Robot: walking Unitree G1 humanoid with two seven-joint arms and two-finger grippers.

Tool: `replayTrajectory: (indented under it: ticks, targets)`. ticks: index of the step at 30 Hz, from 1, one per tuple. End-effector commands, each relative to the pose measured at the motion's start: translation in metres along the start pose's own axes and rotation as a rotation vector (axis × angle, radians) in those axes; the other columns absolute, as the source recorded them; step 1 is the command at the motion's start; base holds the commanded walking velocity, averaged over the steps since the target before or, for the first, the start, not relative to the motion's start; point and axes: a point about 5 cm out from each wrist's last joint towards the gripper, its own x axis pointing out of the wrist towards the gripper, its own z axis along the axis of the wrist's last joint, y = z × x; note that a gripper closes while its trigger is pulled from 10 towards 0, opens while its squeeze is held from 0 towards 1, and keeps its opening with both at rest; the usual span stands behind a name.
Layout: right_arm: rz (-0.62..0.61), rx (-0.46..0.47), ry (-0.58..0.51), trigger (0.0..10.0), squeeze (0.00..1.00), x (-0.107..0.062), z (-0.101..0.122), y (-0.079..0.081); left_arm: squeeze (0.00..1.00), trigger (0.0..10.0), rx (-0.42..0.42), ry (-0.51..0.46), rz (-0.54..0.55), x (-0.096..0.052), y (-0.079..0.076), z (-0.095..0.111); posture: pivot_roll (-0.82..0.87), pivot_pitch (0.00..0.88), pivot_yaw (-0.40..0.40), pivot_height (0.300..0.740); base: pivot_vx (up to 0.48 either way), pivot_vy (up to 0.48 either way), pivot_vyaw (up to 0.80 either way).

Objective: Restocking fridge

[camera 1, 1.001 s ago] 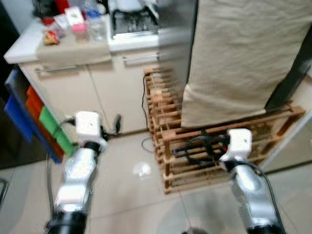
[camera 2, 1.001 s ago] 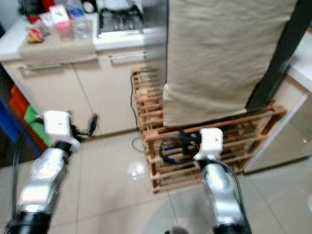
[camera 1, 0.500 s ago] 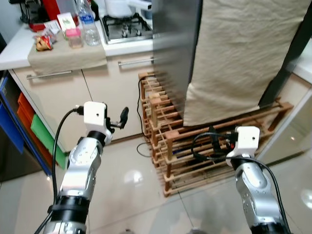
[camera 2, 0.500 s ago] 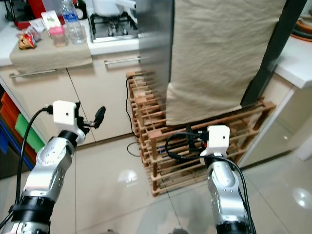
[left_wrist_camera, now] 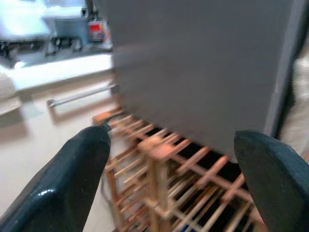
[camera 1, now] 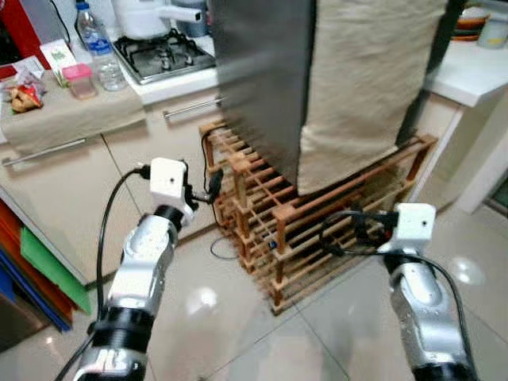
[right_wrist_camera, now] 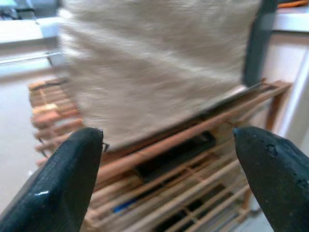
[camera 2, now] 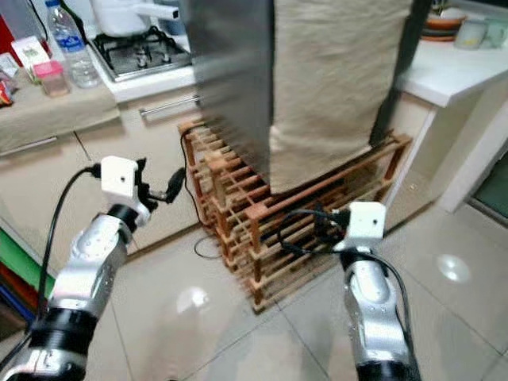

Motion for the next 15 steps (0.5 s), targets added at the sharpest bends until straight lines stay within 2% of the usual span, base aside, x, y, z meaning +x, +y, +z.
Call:
replayTrajectory:
  ticks: [1, 6, 12, 14, 15]
  targets:
    - [0.003, -0.008, -0.011, 10.0, 0.0, 0.0015, 0.0041, -0.0006, 0.0, 10.0, 0.019, -0.021, -0.021, 0.0042, -0.0038, 0.0058, -0.1, 0.0, 0.063, 0.707, 0.386, 0.285, -0.55]
    - [-0.02, -0.002, -0.015, 10.0, 0.0, 0.0027, 0.0045, -0.0043, 0.0, 10.0, 0.014, -0.031, -0.035, 0.0071, -0.0047, 0.0085, -0.11, 0.0, 0.073, 0.707, 0.386, 0.281, -0.56]
    - [-0.027, -0.001, -0.017, 10.0, 0.0, 0.0031, 0.0041, -0.0036, 0.0, 10.0, 0.019, -0.058, -0.055, 0.0105, -0.0049, 0.0131, -0.11, 0.0, 0.08, 0.707, 0.434, 0.0, -0.55]
    - [-0.028, -0.002, -0.018, 10.0, 0.0, 0.0034, 0.0042, -0.0036, 0.0, 10.0, 0.043, -0.072, -0.042, 0.0106, -0.0034, 0.0149, -0.11, 0.0, 0.081, 0.707, 0.45, 0.0, -0.56]
    - [-0.028, -0.003, -0.016, 10.0, 0.0, 0.0034, 0.0036, -0.0035, 0.0, 10.0, 0.059, -0.067, -0.016, 0.0109, -0.0011, 0.0143, -0.11, 0.0, 0.082, 0.707, 0.0, 0.0, -0.56]
